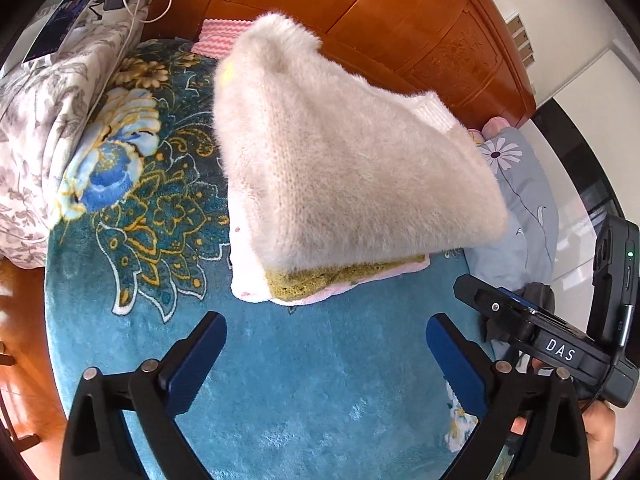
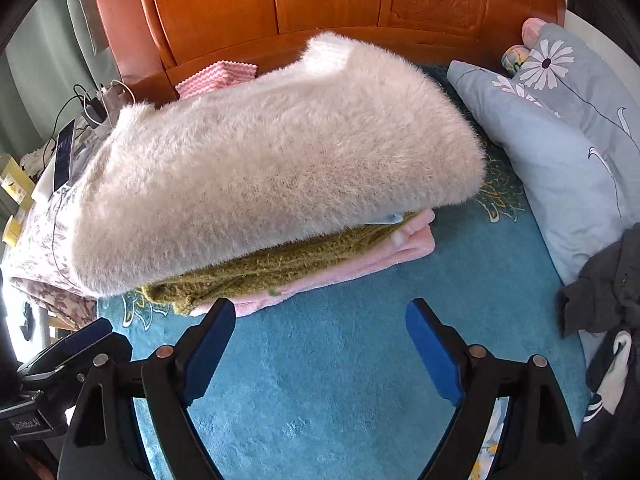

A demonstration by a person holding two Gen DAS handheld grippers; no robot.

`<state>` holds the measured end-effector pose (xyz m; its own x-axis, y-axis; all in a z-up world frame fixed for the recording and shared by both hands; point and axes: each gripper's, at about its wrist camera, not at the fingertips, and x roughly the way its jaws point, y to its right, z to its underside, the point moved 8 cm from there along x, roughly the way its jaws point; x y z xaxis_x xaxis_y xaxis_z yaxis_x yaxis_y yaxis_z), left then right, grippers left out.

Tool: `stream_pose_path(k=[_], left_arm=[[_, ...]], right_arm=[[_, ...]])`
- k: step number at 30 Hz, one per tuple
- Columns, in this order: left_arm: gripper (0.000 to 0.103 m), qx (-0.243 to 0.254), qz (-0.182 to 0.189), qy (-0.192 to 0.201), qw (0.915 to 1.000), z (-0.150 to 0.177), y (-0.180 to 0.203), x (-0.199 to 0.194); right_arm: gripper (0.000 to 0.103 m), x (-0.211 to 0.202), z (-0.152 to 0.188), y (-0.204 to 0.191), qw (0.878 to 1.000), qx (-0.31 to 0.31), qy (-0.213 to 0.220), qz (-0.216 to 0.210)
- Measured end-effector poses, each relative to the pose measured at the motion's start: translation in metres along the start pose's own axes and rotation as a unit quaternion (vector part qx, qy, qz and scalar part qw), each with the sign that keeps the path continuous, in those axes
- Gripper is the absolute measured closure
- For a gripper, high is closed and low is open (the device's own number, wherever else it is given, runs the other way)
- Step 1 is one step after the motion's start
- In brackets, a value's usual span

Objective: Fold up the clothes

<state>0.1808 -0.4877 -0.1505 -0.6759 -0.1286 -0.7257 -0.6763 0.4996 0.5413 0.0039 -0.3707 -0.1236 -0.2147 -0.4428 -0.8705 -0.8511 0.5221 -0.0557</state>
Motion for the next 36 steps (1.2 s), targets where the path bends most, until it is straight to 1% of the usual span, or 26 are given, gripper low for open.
stream_pose_path(k=[5, 11, 25, 29, 36], left_arm=[[0.000, -0.009, 0.006, 0.002, 0.9999, -0.004, -0.006, 0.002], [0.000, 0.000, 0.008, 0.004, 1.0000, -0.004, -0.006, 0.004], [0.000, 0.014, 0.011, 0.008, 0.9998, -0.005, -0.001, 0.002], [0.000, 0.009, 0.017, 0.008, 0.9998, -0.005, -0.001, 0.001], [0.000, 0.007, 0.026, 0.029, 0.9992, -0.007, 0.002, -0.005]], right_arm=[[0.005, 0.004, -0.003, -0.012, 1.000, -0.007, 0.003, 0.003], [0.005, 0.008, -0.006, -0.023, 1.000, -0.021, -0.001, 0.014], [0.005, 0.012, -0.007, -0.029, 0.999, -0.032, -0.009, 0.022], [0.005, 0.011, -0.007, -0.031, 0.999, -0.033, -0.010, 0.020], [0.005, 0.007, -0.007, -0.030, 0.999, -0.029, -0.008, 0.019]])
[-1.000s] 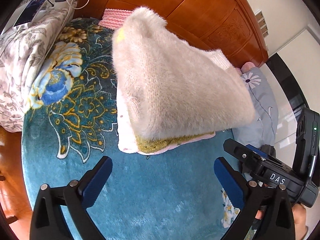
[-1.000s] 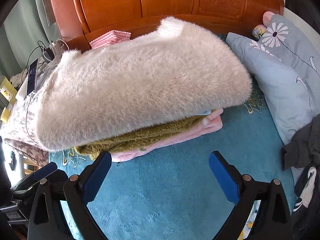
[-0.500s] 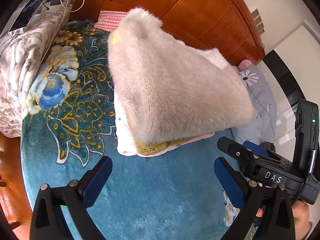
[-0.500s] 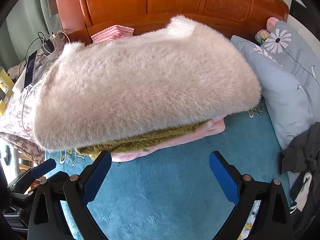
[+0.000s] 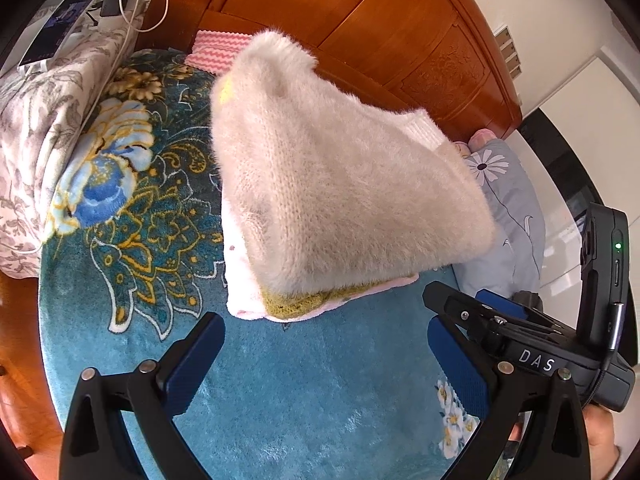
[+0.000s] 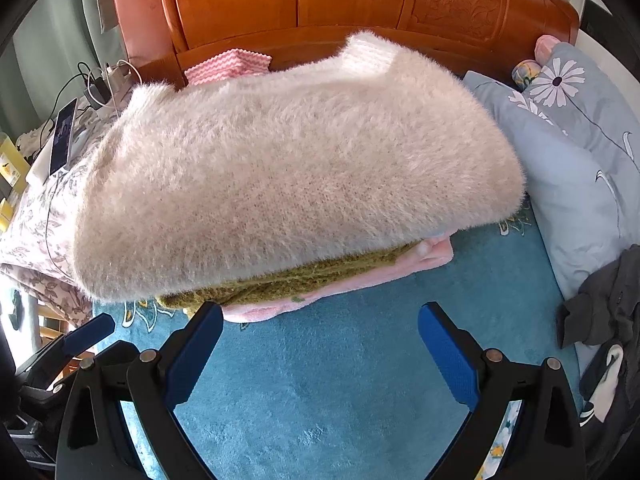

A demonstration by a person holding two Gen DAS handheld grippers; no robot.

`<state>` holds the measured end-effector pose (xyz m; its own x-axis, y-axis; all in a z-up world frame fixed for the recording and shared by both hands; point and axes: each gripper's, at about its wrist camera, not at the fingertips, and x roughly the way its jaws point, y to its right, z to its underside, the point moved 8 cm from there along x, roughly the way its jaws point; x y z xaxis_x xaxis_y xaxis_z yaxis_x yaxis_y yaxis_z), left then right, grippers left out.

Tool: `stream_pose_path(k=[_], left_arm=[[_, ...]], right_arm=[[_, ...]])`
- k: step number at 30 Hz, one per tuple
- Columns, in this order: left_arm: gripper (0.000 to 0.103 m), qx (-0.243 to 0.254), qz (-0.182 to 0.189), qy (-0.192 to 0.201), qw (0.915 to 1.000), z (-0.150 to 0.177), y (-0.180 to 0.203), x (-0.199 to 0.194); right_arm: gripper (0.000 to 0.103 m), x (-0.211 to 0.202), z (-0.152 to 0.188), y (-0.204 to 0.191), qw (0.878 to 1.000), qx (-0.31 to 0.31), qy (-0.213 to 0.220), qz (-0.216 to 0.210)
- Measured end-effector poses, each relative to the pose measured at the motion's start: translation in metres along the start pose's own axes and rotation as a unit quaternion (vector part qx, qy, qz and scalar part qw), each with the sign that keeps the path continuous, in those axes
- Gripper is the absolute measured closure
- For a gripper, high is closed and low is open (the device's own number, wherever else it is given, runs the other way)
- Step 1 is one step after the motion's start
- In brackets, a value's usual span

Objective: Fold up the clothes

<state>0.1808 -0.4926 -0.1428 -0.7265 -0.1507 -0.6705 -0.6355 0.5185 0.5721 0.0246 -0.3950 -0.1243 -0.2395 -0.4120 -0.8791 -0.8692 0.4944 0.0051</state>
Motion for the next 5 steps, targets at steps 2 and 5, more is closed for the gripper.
stream_pose_path(k=[2, 5], left_arm=[[0.000, 0.008, 0.000, 0.005, 1.0000, -0.0003, 0.0024, -0.0023], [0.000, 0.012, 0.001, 0.011, 0.9999, 0.0002, 0.0055, -0.0061]], right_arm=[[0.005, -0.0020, -0.0005, 0.0002, 1.000, 0.002, 0.002, -0.001], [0.005, -0.0043, -0.0012, 0.0015, 1.000, 0.004, 0.003, 0.000]])
